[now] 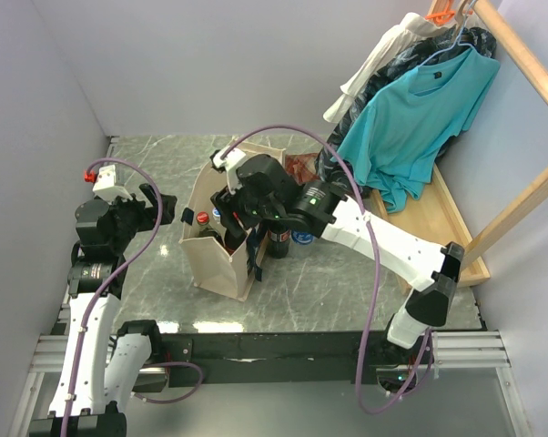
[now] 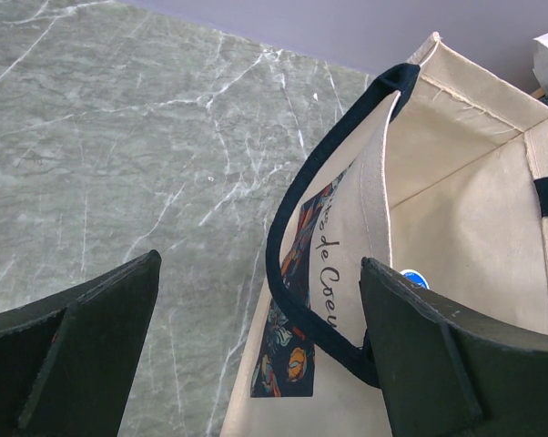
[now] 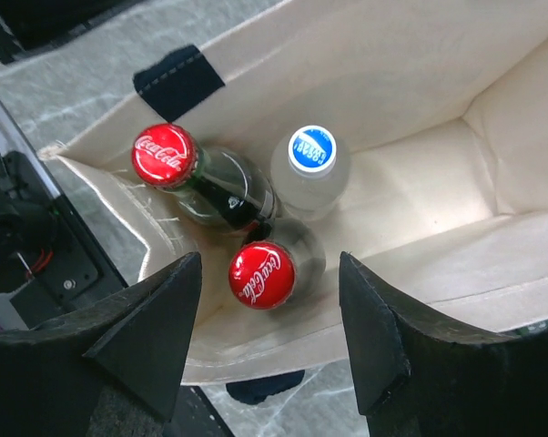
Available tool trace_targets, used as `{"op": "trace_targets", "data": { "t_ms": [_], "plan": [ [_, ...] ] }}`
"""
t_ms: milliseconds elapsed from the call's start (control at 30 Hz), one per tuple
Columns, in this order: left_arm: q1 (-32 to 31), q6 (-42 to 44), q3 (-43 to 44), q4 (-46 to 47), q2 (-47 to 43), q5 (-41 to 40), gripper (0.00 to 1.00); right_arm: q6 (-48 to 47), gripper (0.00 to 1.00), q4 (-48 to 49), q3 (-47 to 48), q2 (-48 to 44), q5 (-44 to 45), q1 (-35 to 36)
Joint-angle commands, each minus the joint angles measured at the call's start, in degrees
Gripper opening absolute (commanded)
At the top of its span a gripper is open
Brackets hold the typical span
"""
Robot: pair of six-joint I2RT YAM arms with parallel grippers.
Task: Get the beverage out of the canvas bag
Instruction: Take out the drink from the canvas bag.
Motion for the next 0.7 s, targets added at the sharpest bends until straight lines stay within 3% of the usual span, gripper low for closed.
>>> {"op": "trace_targets", "data": {
  "t_ms": [0,333,667],
  "plan": [
    [0.27,0.93,0.18,0.93,-0.26,1.01,0.96,0.28,0.68,-0.49,2.37,0.37,0.68,0.37],
    [0.27,0.93,0.09,0.75,-0.52,0.57,0.96,0.28,0.68,-1.10,2.37,2.22,0.33,0.46],
    [0.27,1.02,0.09,0.67,-0.61,0.57,0.96,0.01,0.60,-0.48,2.37,3.19,-0.37,0.46]
  ]
}}
